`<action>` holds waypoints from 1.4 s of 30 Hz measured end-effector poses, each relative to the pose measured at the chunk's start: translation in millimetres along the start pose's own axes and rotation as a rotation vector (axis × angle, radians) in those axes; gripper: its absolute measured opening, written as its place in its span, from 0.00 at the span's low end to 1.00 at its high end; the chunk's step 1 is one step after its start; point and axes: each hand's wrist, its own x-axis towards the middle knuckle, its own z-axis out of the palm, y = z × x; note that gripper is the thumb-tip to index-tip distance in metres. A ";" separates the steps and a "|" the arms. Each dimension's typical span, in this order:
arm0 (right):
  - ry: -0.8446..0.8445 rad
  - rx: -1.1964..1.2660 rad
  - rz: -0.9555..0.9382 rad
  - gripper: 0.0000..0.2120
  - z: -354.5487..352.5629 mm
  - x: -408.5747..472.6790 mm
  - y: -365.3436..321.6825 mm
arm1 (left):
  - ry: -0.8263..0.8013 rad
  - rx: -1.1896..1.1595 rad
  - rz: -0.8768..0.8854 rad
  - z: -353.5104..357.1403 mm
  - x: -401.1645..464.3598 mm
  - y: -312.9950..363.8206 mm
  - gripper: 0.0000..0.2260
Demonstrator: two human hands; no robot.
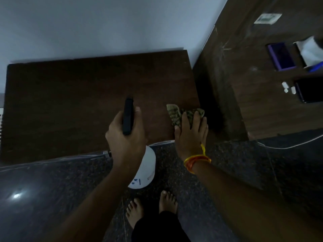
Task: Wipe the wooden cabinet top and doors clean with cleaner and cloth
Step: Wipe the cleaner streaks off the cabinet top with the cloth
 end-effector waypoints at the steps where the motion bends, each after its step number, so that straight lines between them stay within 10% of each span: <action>1: 0.000 0.008 0.014 0.25 0.7 -5.3 -5.0 | -0.005 -0.011 0.007 -1.5 -1.0 1.4 0.12; 42: 0.029 -0.025 0.030 0.25 -5.8 84.4 -7.2 | -0.038 -0.054 -0.020 13.5 25.0 9.1 0.13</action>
